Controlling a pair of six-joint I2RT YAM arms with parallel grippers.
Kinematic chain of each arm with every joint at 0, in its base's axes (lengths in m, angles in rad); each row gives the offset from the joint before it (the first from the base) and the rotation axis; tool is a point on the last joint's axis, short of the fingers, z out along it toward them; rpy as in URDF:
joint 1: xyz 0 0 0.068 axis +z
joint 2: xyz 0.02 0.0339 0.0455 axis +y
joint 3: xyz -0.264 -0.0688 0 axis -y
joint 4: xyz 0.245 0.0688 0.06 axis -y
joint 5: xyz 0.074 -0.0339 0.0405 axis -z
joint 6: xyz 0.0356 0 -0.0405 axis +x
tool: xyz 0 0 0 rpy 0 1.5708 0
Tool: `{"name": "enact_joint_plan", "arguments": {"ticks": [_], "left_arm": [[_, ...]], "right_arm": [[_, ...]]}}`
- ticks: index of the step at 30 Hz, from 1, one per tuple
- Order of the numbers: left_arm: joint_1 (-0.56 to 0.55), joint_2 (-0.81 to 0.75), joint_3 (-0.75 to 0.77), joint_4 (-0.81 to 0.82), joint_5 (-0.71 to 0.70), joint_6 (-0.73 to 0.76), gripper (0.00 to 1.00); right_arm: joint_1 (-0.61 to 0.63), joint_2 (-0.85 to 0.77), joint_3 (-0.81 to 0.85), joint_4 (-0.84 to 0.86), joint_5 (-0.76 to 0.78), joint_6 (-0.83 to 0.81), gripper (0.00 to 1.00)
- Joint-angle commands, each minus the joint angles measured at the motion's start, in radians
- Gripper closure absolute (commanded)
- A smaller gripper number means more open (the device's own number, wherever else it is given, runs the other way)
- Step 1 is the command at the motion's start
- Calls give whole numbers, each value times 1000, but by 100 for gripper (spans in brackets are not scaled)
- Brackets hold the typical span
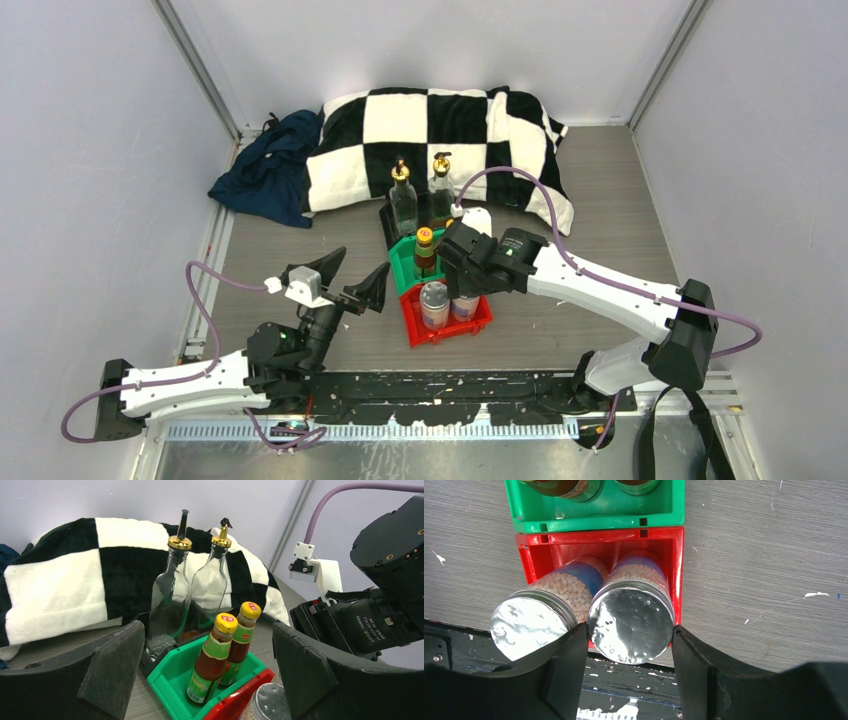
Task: Organize the condiment bottles
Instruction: Place the bottle in the storage box.
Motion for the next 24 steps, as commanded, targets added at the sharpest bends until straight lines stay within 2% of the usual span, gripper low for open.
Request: {"name": "enact_joint_plan", "arguments": {"ticks": [1, 4, 21, 24], "left_arm": [[-3, 12, 6, 58, -16, -5, 0], [-3, 16, 7, 59, -16, -6, 0], [-3, 24, 7, 61, -19, -6, 0], [-3, 24, 5, 59, -20, -10, 0]], "right_arm": [[-1, -32, 15, 20, 17, -10, 60], [-1, -34, 19, 17, 16, -11, 54], [0, -36, 40, 11, 13, -23, 41], [0, -34, 42, 11, 10, -26, 33]]}}
